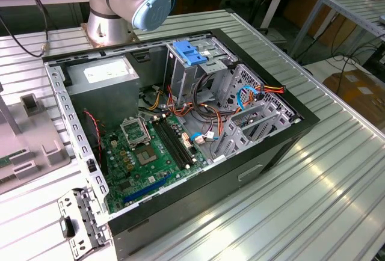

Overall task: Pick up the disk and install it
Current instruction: 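Pick up the disk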

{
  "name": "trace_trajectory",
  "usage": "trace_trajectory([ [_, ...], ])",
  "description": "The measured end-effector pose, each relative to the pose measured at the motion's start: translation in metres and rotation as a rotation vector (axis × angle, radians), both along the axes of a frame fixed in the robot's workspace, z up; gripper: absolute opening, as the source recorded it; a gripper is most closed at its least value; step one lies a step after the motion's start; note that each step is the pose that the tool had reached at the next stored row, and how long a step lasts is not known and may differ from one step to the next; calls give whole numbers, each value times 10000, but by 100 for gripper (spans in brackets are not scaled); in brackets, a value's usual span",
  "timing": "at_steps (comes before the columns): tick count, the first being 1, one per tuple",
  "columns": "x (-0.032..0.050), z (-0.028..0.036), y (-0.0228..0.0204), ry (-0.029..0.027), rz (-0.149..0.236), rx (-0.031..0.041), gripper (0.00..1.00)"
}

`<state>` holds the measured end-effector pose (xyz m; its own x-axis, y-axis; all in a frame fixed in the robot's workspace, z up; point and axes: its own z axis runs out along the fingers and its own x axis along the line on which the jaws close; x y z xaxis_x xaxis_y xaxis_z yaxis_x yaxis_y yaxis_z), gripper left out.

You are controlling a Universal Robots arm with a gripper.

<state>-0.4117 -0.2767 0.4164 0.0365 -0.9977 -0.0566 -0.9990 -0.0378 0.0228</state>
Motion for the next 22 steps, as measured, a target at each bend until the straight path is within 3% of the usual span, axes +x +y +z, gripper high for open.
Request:
trace_trajectory([
  [22,0,218,0,0,0,0,37],
])
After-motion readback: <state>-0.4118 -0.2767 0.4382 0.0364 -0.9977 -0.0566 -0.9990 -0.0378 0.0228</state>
